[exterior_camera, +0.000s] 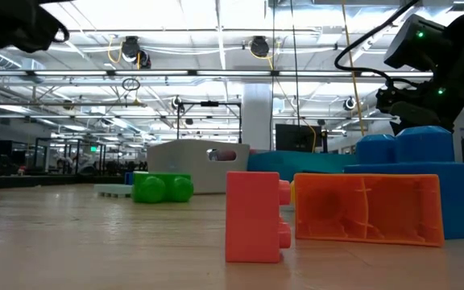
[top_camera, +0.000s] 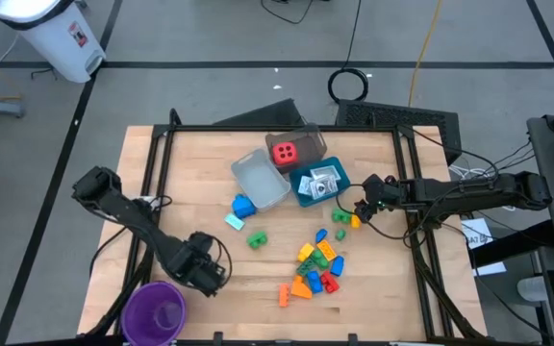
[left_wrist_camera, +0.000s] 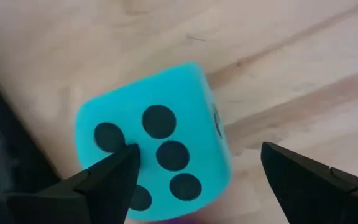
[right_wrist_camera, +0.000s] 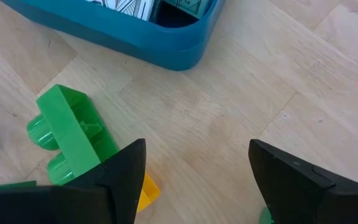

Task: Pick & Place Toys
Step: Put the blue dice into the black bin

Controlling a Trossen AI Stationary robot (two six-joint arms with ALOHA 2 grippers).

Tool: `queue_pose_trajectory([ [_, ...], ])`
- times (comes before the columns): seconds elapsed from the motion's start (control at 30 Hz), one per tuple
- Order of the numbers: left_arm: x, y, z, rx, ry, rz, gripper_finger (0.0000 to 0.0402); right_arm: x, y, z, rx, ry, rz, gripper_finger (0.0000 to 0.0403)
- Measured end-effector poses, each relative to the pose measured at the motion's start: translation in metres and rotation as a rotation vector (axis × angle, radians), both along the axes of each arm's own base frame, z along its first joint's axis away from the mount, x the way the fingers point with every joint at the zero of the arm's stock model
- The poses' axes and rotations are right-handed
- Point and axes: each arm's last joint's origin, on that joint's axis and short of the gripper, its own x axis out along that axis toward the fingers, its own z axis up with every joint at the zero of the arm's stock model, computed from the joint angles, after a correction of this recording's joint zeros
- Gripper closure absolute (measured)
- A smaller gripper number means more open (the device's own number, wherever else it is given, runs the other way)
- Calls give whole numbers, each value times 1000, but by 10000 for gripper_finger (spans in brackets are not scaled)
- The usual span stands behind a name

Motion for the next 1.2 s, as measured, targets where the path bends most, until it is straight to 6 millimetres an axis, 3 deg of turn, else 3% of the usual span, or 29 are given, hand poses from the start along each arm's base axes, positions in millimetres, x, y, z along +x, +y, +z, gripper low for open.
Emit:
queue_pose_trajectory([
  [0.27,15,9,2,50,-111,-83,62,0,0,0,2,3,-1,147],
  [0.4,37,5,10,89,-319,-150,62,0,0,0,-2,4,2,147],
  [0.6,63,-5,27,54,-566,-397,62,0,0,0,-7,2,9,147],
  [0.8,70,-1,45,87,-584,-477,62,2,0,1,-10,-17,11,147],
  [1.0,63,-1,63,76,-485,-479,62,2,0,1,-10,-19,12,147],
  [1.2,39,0,58,52,-275,-263,62,2,0,1,-8,-22,9,147],
])
